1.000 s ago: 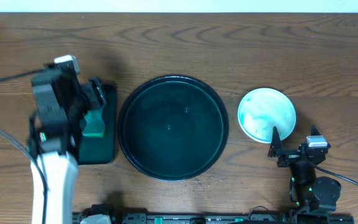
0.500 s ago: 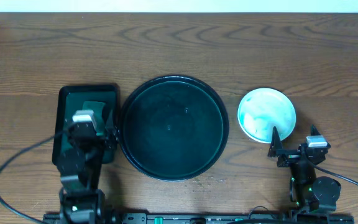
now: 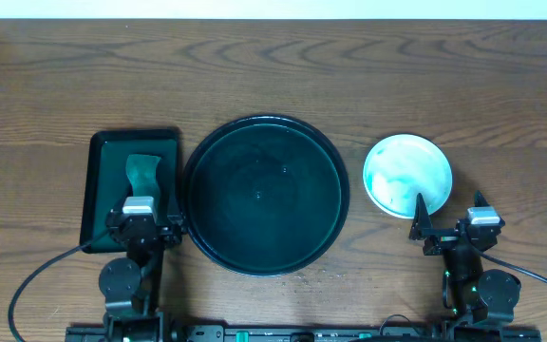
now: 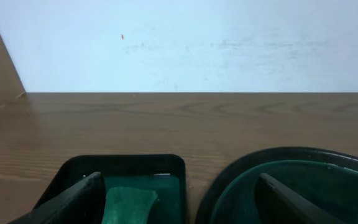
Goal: Clean dirty plates on tray and stack at the side
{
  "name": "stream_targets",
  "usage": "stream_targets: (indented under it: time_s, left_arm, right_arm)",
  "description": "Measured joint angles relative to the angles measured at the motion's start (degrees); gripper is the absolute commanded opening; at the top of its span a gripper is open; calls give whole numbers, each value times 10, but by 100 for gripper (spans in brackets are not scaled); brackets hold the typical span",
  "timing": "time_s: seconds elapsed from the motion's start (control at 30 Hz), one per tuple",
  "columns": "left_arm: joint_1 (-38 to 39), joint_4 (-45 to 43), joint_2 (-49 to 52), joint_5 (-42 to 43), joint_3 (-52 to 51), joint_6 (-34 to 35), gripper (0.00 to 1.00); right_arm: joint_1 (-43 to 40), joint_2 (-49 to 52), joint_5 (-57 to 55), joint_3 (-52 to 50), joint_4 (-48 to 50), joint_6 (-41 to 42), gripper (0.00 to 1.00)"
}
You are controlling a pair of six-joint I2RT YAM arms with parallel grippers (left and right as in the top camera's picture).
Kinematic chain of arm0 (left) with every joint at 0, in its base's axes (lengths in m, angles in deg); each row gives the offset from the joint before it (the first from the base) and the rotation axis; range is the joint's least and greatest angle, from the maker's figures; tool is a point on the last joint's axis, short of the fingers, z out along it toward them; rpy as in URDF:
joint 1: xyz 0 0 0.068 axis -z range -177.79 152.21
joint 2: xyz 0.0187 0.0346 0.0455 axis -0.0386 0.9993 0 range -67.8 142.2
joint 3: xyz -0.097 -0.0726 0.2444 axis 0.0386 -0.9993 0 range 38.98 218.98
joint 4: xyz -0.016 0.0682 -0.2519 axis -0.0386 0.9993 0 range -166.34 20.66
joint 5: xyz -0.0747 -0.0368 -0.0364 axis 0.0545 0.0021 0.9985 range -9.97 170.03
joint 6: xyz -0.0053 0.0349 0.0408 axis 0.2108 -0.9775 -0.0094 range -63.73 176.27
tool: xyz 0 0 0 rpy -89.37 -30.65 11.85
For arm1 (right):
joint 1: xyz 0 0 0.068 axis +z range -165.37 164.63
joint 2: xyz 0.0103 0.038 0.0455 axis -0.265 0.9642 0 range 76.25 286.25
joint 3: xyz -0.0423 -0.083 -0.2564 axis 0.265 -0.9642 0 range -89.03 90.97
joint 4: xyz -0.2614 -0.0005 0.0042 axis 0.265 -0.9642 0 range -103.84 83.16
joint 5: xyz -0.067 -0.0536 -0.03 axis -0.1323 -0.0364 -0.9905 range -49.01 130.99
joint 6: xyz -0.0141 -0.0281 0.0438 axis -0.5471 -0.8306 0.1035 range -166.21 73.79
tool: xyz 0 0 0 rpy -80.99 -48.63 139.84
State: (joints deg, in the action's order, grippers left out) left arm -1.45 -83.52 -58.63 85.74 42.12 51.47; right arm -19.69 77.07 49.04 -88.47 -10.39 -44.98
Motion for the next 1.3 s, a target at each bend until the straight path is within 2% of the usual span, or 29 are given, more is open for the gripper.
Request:
stream_targets:
  time_s: [0.13, 0.37, 1.3]
  left_arm:
    - [8, 9, -30, -10, -19, -6, 77]
    - [9, 82, -73, -19, -24, -13, 77]
    - [9, 85, -79, -23, -23, -13, 77]
  right_arm:
    - [0, 0, 0, 0, 0, 0, 99]
    - [0, -1, 0, 0, 0, 0, 99]
    - [0, -1, 0, 0, 0, 0, 99]
